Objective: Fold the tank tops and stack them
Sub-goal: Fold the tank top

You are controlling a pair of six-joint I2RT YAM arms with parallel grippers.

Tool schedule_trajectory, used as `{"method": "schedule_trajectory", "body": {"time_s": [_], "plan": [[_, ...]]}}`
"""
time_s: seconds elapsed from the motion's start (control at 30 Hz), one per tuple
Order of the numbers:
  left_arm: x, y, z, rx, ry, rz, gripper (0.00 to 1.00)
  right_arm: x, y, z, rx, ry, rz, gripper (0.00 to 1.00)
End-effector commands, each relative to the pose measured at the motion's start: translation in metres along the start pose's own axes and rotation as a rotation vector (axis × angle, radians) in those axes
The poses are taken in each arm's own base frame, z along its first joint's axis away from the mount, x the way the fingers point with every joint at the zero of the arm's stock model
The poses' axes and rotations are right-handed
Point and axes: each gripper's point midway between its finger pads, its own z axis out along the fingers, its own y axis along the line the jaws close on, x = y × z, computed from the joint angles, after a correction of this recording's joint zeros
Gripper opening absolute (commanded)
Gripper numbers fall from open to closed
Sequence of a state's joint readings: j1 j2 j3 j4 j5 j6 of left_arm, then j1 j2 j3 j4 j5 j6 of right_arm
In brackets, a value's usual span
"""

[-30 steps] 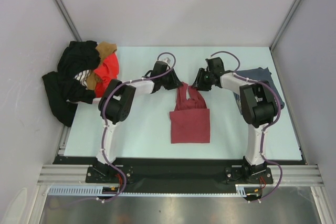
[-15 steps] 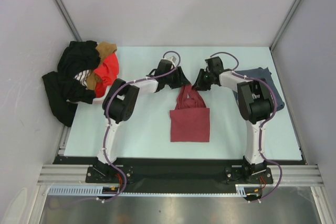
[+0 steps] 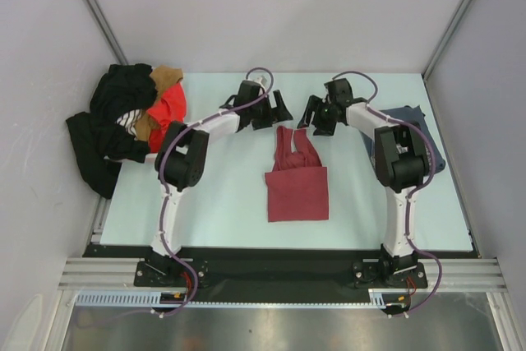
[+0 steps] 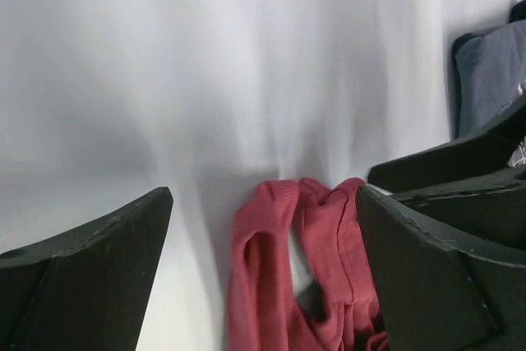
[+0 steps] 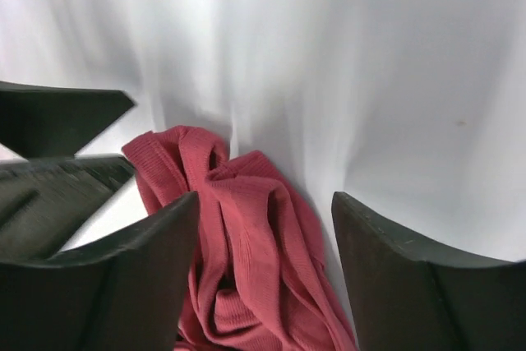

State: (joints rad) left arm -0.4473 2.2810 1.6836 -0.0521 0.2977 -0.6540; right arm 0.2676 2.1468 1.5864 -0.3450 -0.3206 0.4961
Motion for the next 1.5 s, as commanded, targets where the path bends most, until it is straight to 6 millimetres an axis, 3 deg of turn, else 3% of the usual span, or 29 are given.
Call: {"method": "schedule_trajectory", "body": {"time_s": [0.0, 0.03, 0.07, 0.1, 0.13, 0.17, 0.2, 0.23, 0.27, 0.3, 0.33, 0.37, 0.4, 0.43, 0.47, 0.5, 0.53, 0.57, 0.6, 0.63, 0.7, 0.73, 0.8, 0.83, 0.9, 1.0, 1.2, 1.37, 1.47], "plan": [[-0.059, -0.034, -0.056, 0.009, -0.122, 0.107, 1.0, -0.037, 0.03, -0.051, -0.026, -0.121, -0.061, 0.76], [-0.06, -0.034, -0.07, -0.017, -0.134, 0.115, 1.0, -0.039, 0.033, -0.063, -0.02, -0.141, -0.066, 0.8], [-0.051, -0.024, -0.067, -0.042, -0.115, 0.113, 1.0, -0.038, 0.035, -0.069, -0.024, -0.148, -0.067, 0.8], [-0.055, -0.033, -0.084, -0.035, -0.137, 0.127, 1.0, -0.036, 0.037, -0.075, -0.025, -0.151, -0.069, 0.8], [-0.034, -0.016, -0.088, -0.07, -0.112, 0.116, 1.0, -0.023, 0.029, -0.077, -0.017, -0.133, -0.06, 0.8], [-0.026, -0.013, -0.095, -0.073, -0.111, 0.116, 1.0, -0.017, 0.029, -0.083, -0.02, -0.136, -0.061, 0.79], [-0.028, -0.026, -0.117, -0.046, -0.146, 0.121, 1.0, -0.015, 0.036, -0.103, -0.036, -0.163, -0.069, 0.78], [0.006, -0.005, -0.121, -0.081, -0.094, 0.103, 1.0, 0.008, 0.022, -0.102, -0.011, -0.128, -0.055, 0.76], [0.014, -0.005, -0.129, -0.079, -0.107, 0.106, 1.0, 0.021, 0.016, -0.106, -0.003, -0.117, -0.052, 0.73], [0.02, -0.017, -0.147, -0.059, -0.13, 0.12, 1.0, 0.025, 0.02, -0.125, -0.007, -0.147, -0.062, 0.71], [0.051, 0.0, -0.151, -0.093, -0.085, 0.111, 1.0, 0.036, 0.014, -0.13, 0.007, -0.139, -0.054, 0.7], [0.062, 0.001, -0.157, -0.1, -0.082, 0.115, 1.0, 0.067, -0.004, -0.128, 0.038, -0.088, -0.041, 0.67], [0.071, -0.013, -0.171, -0.07, -0.092, 0.123, 1.0, 0.079, -0.009, -0.133, 0.045, -0.083, -0.039, 0.66], [0.099, 0.0, -0.175, -0.088, -0.048, 0.117, 1.0, 0.09, -0.008, -0.148, 0.04, -0.097, -0.046, 0.65], [0.111, -0.001, -0.179, -0.091, -0.038, 0.118, 1.0, 0.117, -0.025, -0.147, 0.069, -0.052, -0.03, 0.65], [0.123, -0.015, -0.189, -0.065, -0.042, 0.128, 1.0, 0.131, -0.03, -0.15, 0.079, -0.038, -0.027, 0.65], [0.147, -0.007, -0.192, -0.078, -0.004, 0.128, 1.0, 0.14, -0.027, -0.162, 0.069, -0.047, -0.036, 0.64], [0.154, -0.014, -0.2, -0.064, -0.009, 0.138, 0.99, 0.15, -0.031, -0.166, 0.072, -0.04, -0.025, 0.64], [0.172, -0.019, -0.201, -0.068, 0.008, 0.141, 0.99, 0.173, -0.041, -0.165, 0.091, -0.002, -0.018, 0.64], [0.19, -0.011, -0.205, -0.085, 0.04, 0.139, 0.98, 0.183, -0.042, -0.168, 0.089, 0.01, -0.011, 0.64], [0.212, -0.016, -0.21, -0.067, 0.07, 0.115, 0.96, 0.214, -0.045, -0.172, 0.093, 0.06, -0.006, 0.64], [0.23, -0.006, -0.213, -0.084, 0.101, 0.1, 0.95, 0.225, -0.045, -0.173, 0.091, 0.081, -0.006, 0.63], [0.248, -0.01, -0.218, -0.05, 0.122, 0.062, 0.92, 0.244, -0.04, -0.177, 0.089, 0.099, -0.005, 0.63], [0.26, -0.003, -0.22, -0.054, 0.137, 0.055, 0.91, 0.256, -0.042, -0.177, 0.091, 0.119, -0.009, 0.62], [0.27, -0.012, -0.222, -0.016, 0.142, 0.042, 0.87, 0.266, -0.04, -0.178, 0.09, 0.121, -0.021, 0.62], [0.278, -0.009, -0.217, -0.028, 0.143, 0.043, 0.82, 0.273, -0.041, -0.177, 0.094, 0.133, -0.015, 0.57], [0.284, -0.01, -0.204, -0.045, 0.158, 0.063, 0.77, 0.266, -0.049, -0.169, 0.139, 0.101, -0.035, 0.49], [0.288, -0.011, -0.193, -0.043, 0.175, 0.06, 0.54, 0.264, -0.053, -0.156, 0.162, 0.105, -0.048, 0.43], [0.291, -0.011, -0.19, -0.05, 0.193, 0.057, 0.52, 0.264, -0.054, -0.149, 0.165, 0.112, -0.055, 0.39]]}}
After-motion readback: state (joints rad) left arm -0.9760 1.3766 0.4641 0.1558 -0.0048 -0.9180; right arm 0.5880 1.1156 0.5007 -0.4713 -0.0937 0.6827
